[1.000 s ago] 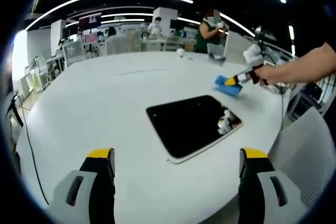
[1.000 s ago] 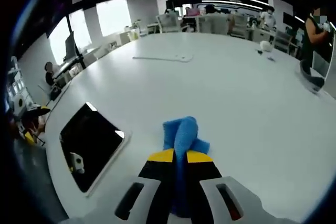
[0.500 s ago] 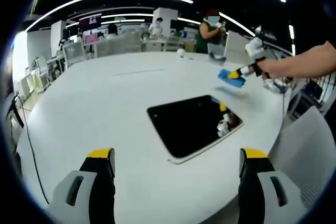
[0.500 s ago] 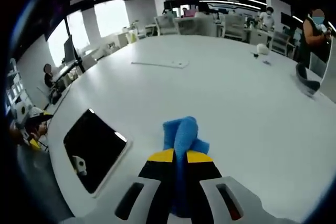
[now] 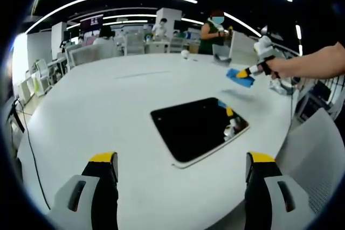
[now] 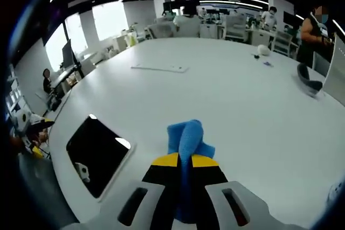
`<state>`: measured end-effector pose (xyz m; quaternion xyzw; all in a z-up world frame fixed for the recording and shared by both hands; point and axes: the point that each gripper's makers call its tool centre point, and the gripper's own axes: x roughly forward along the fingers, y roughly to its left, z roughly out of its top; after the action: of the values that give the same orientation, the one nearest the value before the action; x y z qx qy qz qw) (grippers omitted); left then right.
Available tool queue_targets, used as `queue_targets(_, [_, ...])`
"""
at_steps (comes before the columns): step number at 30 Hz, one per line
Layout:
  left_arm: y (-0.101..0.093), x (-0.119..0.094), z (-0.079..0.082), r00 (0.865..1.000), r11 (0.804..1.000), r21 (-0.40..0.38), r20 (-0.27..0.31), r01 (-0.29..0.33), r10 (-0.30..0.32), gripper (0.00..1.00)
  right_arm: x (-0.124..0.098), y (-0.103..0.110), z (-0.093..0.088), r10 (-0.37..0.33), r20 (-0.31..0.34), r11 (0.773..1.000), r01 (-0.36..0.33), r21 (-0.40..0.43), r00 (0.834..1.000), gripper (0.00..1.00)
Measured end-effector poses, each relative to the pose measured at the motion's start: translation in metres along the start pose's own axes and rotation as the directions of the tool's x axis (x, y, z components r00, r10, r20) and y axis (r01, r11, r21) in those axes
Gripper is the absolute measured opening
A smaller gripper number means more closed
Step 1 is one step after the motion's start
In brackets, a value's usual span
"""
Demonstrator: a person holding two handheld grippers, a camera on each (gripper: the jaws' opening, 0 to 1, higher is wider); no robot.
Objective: Wipe the mirror surface with the cleaning cloth until all visible marks leave the cleaned area.
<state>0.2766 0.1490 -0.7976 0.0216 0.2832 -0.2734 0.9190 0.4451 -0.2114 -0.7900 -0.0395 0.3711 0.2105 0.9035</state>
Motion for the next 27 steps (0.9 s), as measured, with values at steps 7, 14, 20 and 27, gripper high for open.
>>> queue_targets(7, [-0.0002, 0.0002, 0.0000, 1.000, 1.000, 0.004, -0.001, 0.002, -0.002, 0.99, -0.0025, -0.0008, 0.0017, -0.009, 0.002, 1.000, 0.009, 0.011, 1.000, 0.01])
queue_targets(14, [-0.0001, 0.0000, 0.0008, 1.000, 1.000, 0.005, 0.004, 0.004, -0.004, 0.99, -0.0058, -0.0016, 0.0008, -0.018, 0.001, 1.000, 0.018, 0.018, 1.000, 0.01])
queue_targets(20, [-0.0001, 0.0000, 0.0016, 1.000, 1.000, 0.003, 0.009, 0.000, 0.000, 0.99, -0.0060, -0.0040, -0.0021, -0.023, -0.007, 0.999, 0.023, 0.023, 1.000, 0.01])
queue_targets(27, [0.0002, -0.0003, 0.0019, 1.000, 1.000, 0.006, 0.010, -0.001, 0.001, 0.99, -0.0066, -0.0008, -0.0036, -0.018, -0.015, 0.999, 0.019, 0.027, 1.000, 0.01])
